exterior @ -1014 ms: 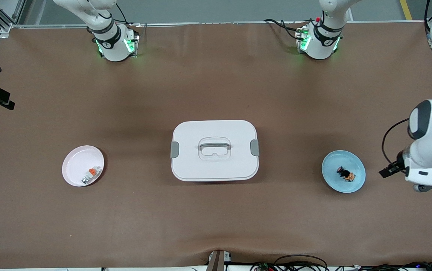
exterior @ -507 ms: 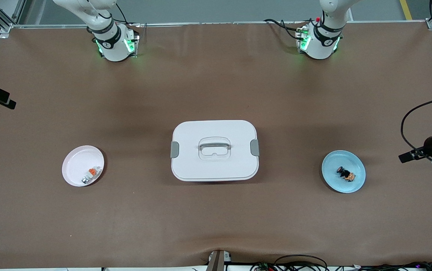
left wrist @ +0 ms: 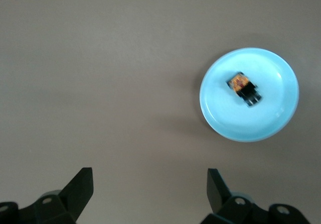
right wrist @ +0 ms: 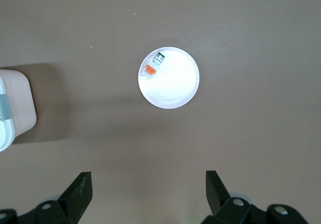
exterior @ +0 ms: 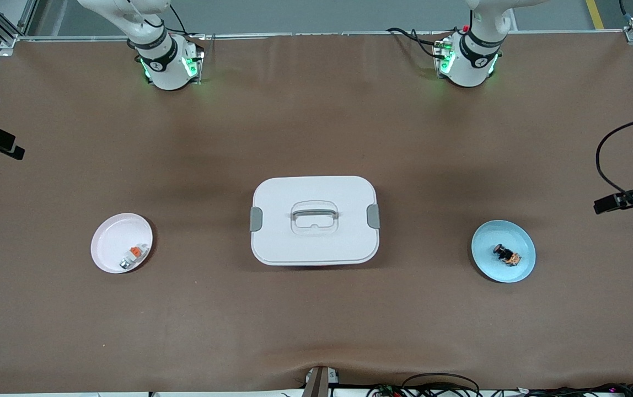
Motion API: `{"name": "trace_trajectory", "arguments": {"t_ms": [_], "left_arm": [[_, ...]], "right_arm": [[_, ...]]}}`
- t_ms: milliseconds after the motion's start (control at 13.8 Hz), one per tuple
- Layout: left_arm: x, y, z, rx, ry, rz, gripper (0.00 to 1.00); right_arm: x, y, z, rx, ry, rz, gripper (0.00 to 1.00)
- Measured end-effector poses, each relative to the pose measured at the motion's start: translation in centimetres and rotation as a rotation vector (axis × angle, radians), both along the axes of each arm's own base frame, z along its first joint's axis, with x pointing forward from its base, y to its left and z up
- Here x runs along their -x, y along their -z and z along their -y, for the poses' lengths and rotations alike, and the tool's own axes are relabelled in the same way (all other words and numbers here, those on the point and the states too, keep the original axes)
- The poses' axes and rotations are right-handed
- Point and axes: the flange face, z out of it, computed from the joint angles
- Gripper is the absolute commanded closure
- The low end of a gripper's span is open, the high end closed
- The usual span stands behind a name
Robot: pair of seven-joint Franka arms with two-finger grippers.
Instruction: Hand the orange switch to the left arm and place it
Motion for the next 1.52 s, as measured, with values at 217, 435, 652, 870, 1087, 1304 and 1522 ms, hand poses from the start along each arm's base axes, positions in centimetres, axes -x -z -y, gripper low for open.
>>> {"name": "trace_trajectory", "arguments": {"t_ms": [217, 435, 652, 870, 1087, 1304, 1522], "left_arm": [[1.9, -4.3, 2.4, 0.012, 0.026, 0.000, 0.00], [4.1, -8.8, 4.8, 0.065, 0.042, 0.027, 0.00], [5.6, -12.3, 7.1, 0.082, 0.077, 0.076, 0.00], [5.8, -14.7, 9.7, 0.079, 0.122, 0.122, 0.00], [5.5, -16.3, 11.1, 0.077, 0.148, 0.157, 0.00], [3.9, -16.6, 11.2, 0.076, 0.151, 0.180, 0.00], [1.7, -15.0, 11.5, 0.080, 0.142, 0.163, 0.00]], "right_arm": [[0.0, 0.0, 0.0, 0.000, 0.000, 0.000, 0.00], [0.0, 0.0, 0.0, 0.000, 0.000, 0.000, 0.00], [0.0, 0.0, 0.0, 0.001, -0.001, 0.000, 0.00], [0.0, 0.0, 0.1, 0.018, -0.004, -0.002, 0.00], [0.0, 0.0, 0.1, 0.040, -0.044, -0.003, 0.00], [0.0, 0.0, 0.0, 0.041, -0.056, -0.002, 0.00], [0.0, 0.0, 0.0, 0.041, -0.058, -0.002, 0.00]]}}
